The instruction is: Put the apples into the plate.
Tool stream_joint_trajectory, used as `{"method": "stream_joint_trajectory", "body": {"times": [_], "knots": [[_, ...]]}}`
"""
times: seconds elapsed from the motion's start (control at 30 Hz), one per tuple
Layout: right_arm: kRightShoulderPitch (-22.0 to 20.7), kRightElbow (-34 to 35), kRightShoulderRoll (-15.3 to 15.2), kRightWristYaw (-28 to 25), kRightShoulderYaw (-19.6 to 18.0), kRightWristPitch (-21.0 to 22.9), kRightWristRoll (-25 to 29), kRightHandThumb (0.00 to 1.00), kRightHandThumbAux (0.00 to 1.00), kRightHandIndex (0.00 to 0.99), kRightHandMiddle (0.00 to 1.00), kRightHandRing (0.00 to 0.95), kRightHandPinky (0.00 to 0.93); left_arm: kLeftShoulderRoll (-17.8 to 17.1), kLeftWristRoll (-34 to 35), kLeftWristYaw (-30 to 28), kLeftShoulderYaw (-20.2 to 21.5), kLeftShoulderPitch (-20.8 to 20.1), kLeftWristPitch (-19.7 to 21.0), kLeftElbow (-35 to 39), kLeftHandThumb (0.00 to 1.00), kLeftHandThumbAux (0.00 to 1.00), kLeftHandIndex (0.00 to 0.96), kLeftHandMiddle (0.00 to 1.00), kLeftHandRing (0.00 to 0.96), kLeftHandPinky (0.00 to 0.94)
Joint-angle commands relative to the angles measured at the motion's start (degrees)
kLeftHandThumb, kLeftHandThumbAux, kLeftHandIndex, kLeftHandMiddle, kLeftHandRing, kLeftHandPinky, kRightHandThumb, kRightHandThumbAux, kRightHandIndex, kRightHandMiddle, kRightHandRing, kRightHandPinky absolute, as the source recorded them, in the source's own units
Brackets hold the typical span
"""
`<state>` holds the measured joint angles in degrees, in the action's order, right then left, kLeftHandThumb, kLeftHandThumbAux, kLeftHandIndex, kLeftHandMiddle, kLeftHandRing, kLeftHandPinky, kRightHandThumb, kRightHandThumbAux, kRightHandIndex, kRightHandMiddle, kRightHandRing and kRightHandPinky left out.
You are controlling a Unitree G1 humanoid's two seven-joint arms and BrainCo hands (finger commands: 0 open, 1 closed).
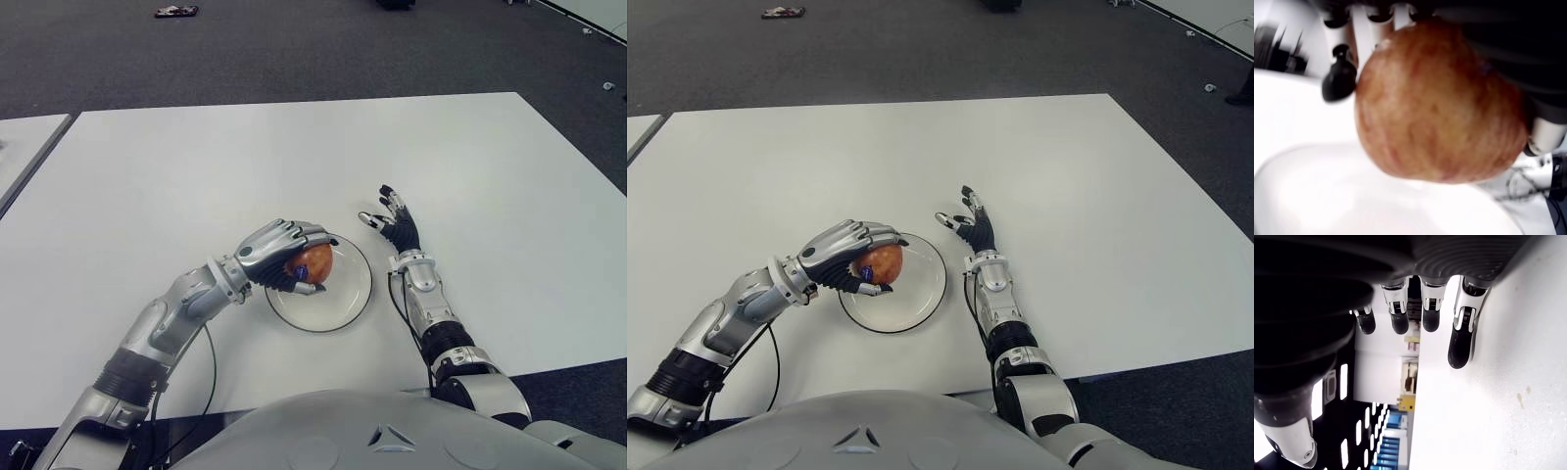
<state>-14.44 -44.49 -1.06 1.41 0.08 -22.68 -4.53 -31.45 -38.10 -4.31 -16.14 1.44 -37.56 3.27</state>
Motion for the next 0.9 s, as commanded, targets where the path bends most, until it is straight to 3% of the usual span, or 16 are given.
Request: {"method": "stream_joint_trajectory", "body": {"times": [0.03, 0.23, 0.9], "knots": [[1.8, -2.5, 0.1, -0.5, 0.3, 4.0, 0.0, 0.104, 0.701, 0.000, 0.014, 0.056, 0.129, -0.2, -3.4, 2.3, -0.2, -0.2, -0.9, -1.4, 0.158, 0.311, 0.090, 0.075, 0.071, 0.079], [1.7, -2.8, 0.1, -0.3, 0.2, 3.9, 0.0, 0.103, 0.703, 0.000, 0.019, 0.063, 0.138, -0.9, -5.4, 2.8, -0.2, -0.4, -1.4, -1.2, 0.108, 0.251, 0.009, 0.007, 0.007, 0.008], [1.8, -2.7, 0.2, -0.4, 0.2, 3.5, 0.1, 0.114, 0.706, 0.000, 0.020, 0.070, 0.151, -1.5, -7.2, 3.6, -0.4, -1.0, -2.2, -1.9, 0.102, 0.240, 0.000, 0.000, 0.000, 0.000]]}}
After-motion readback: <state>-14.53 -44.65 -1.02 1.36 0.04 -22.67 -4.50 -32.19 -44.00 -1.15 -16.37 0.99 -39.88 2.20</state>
